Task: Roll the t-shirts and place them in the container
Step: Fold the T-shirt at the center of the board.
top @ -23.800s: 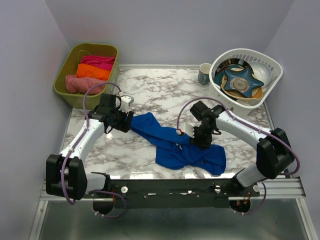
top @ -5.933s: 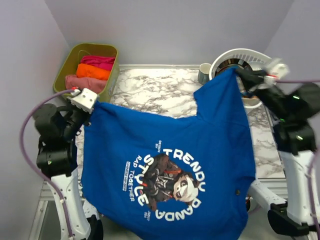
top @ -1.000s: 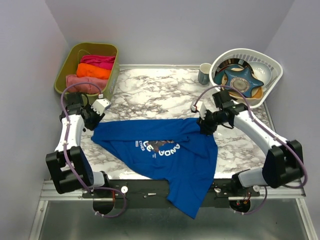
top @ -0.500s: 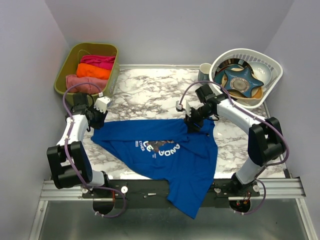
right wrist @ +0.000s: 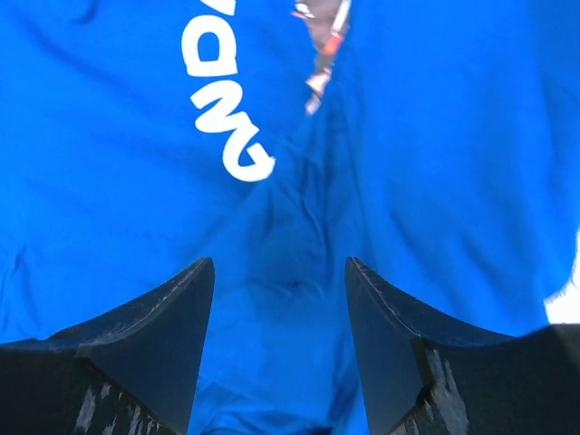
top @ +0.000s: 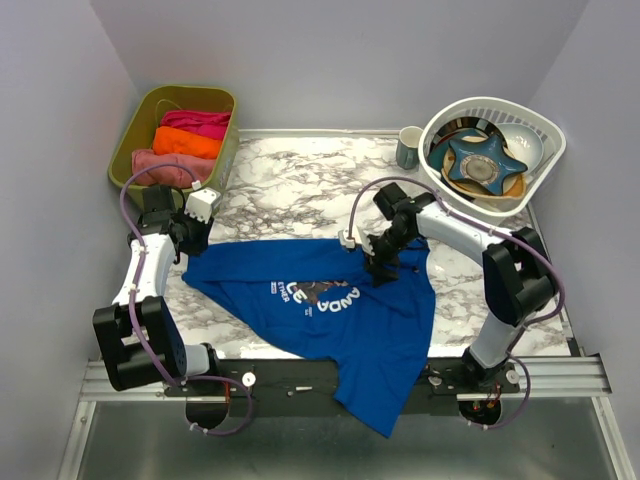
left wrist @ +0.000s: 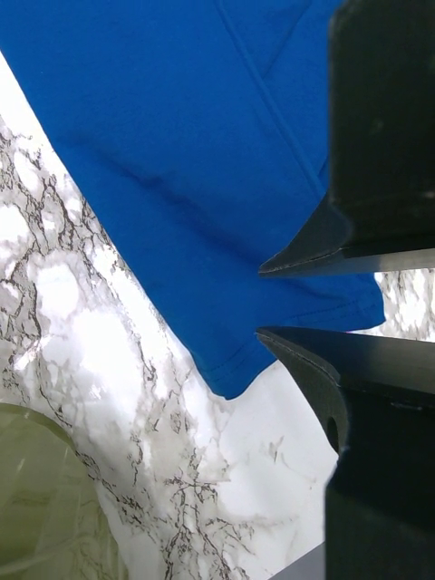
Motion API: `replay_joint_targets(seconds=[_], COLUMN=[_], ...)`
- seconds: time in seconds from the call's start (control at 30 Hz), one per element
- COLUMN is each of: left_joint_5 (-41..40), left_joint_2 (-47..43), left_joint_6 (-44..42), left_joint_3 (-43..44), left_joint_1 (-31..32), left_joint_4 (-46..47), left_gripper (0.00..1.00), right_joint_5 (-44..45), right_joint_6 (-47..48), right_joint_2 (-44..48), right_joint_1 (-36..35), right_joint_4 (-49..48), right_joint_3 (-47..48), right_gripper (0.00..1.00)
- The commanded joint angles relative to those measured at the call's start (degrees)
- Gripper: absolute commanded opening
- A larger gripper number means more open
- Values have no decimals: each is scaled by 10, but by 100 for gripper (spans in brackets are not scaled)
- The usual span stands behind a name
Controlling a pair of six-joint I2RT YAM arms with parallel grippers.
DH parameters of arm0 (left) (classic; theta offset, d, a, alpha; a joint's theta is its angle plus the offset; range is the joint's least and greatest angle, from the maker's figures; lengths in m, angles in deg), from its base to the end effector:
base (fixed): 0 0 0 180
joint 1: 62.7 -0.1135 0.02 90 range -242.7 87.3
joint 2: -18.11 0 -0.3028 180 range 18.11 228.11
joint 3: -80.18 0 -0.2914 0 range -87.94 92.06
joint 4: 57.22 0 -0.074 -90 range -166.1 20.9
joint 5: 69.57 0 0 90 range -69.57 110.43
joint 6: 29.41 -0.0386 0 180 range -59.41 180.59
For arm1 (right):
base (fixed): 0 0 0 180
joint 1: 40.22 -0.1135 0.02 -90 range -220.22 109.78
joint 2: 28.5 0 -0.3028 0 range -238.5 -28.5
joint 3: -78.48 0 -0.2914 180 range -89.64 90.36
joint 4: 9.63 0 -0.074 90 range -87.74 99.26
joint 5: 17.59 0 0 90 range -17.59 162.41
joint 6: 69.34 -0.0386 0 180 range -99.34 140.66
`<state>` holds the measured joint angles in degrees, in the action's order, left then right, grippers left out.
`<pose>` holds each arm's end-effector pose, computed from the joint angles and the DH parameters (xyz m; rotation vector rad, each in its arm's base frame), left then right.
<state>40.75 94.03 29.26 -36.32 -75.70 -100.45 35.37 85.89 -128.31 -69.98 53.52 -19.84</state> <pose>0.2886 0.0529 0.2535 0.5256 2.4033 -0.1212 0.3048 0.2011 0.2176 -2.0322 1.7692 0.7969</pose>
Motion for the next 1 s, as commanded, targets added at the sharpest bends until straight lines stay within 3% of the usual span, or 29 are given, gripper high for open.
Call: replay_joint_targets(seconds=[0.0, 0.3, 0.4, 0.5, 0.53, 0.63, 0.97], left_joint_5=[16, 15, 18, 23, 26, 34, 51], left_joint_2=[-13, -13, -10, -10, -9, -12, -37], left_joint_6=[13, 11, 14, 18, 20, 20, -3], left_joint_3=[-4, -3, -4, -6, -6, -9, -22], left_joint_1=[3, 3, 3, 4, 3, 3, 3], left_joint_4=[1, 0, 7, 14, 15, 20, 16], left_gripper=[36, 36, 36, 36, 36, 36, 36], right_joint_5=[13, 44, 47, 41, 38, 37, 8], right_joint_6=[42, 42, 37, 20, 10, -7, -84], right_joint_2=[-26, -21, -5, 7, 8, 9, 36], right_joint_1=[-21, -25, -26, -28, -30, -43, -102], right_joint_4=[4, -14, -21, -23, -22, -19, 6], right_joint_3=[-9, -28, -39, -38, -36, -34, -27], right_gripper=[68, 56, 43, 25, 15, 6, 1])
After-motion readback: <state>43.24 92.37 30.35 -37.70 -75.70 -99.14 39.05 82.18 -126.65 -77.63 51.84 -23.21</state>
